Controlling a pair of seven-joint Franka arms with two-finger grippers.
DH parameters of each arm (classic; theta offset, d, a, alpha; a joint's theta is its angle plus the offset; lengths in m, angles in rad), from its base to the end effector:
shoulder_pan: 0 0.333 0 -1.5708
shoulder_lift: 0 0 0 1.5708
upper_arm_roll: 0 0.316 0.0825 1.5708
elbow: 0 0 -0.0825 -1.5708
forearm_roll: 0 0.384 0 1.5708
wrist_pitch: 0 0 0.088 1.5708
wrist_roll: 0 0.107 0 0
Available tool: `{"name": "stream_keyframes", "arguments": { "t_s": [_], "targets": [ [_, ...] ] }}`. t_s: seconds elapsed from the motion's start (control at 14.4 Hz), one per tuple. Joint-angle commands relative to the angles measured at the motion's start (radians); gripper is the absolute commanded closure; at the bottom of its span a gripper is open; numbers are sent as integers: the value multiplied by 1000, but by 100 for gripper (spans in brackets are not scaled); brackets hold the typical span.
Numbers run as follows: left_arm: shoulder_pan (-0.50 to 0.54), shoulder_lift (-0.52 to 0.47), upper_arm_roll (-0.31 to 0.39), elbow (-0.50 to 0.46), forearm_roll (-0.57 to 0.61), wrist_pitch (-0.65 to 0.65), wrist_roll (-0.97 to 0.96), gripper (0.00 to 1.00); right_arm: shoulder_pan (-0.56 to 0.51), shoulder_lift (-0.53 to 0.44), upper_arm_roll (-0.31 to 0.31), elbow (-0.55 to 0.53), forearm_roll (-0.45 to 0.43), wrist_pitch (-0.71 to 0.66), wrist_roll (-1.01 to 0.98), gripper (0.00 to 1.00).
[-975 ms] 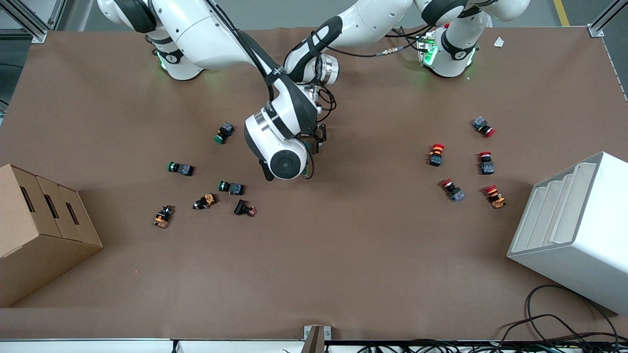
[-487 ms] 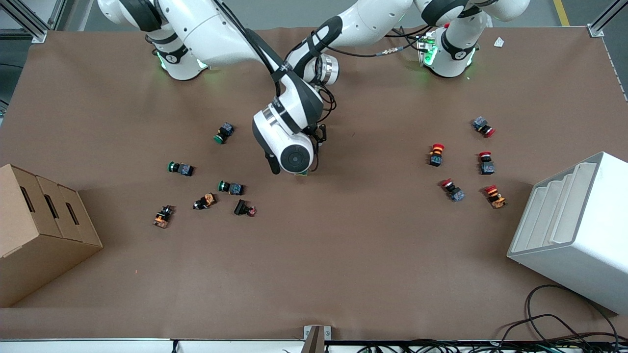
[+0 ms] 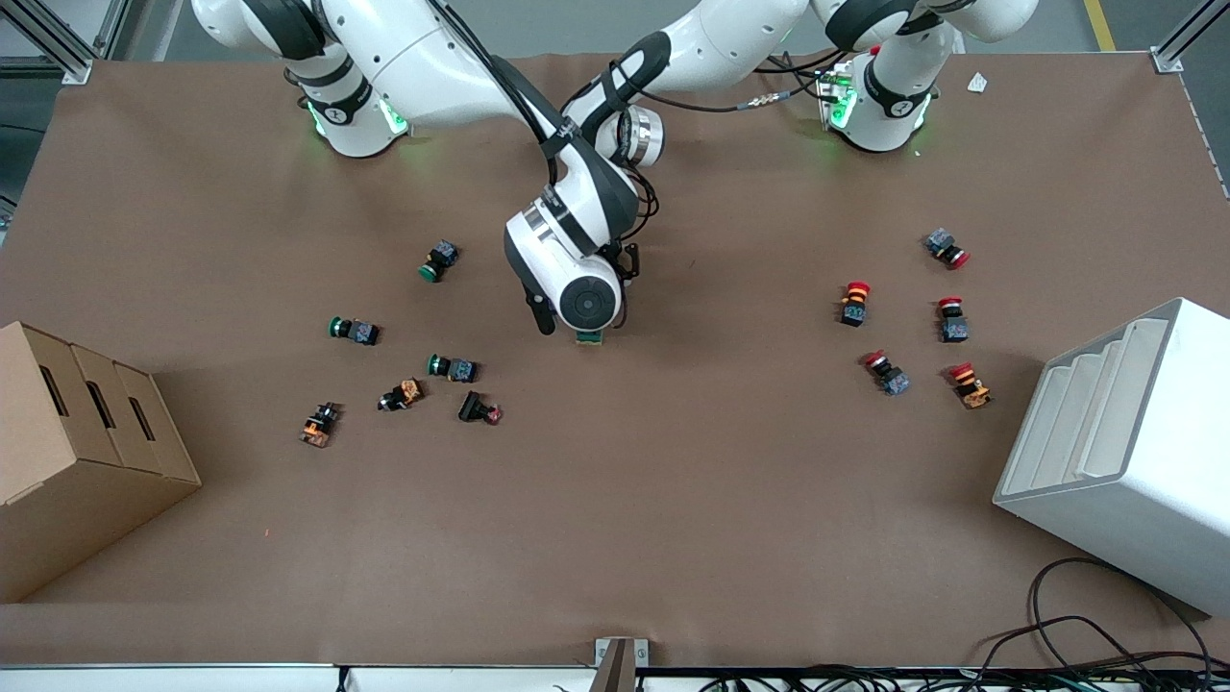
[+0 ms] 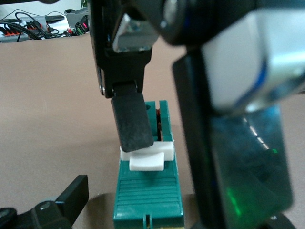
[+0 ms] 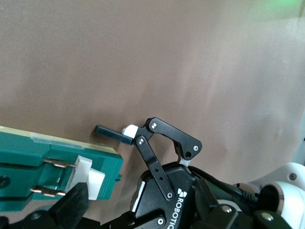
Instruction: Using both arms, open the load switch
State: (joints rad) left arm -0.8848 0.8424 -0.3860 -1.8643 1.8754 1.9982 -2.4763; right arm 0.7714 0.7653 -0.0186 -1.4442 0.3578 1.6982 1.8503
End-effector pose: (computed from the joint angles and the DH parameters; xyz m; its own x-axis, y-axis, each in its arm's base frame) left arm 0.2357 -0.5586 0.0797 0.4706 -0.1014 0.8765 -0.1195 -0.9915 -0.0505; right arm 0.4604 0.4794 0.2091 0.2921 -0.9486 -0.1221 -0.7756 -0.3096 0.5501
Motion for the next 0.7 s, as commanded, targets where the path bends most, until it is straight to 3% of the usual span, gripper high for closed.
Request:
{"name": "stream_keyframes", "arguments": {
  "t_s": [0.0, 0.35, 0.49, 0.63],
  "targets": [
    [-2, 10, 4, 22, 15, -7, 3, 0, -36, -44, -10, -4, -6, -55, -109, 0],
    [3, -20, -25, 65, -108, 5, 31, 0, -225, -155, -29, -5, -120, -86, -524, 0],
    [10, -26, -56, 123, -235, 5, 139, 1, -311, -204, -29, -12, -135, -89, -740, 0],
    [17, -48, -66, 218, -434, 5, 303, 1, -403, -260, -29, -27, -161, -101, -976, 0]
  ]
}}
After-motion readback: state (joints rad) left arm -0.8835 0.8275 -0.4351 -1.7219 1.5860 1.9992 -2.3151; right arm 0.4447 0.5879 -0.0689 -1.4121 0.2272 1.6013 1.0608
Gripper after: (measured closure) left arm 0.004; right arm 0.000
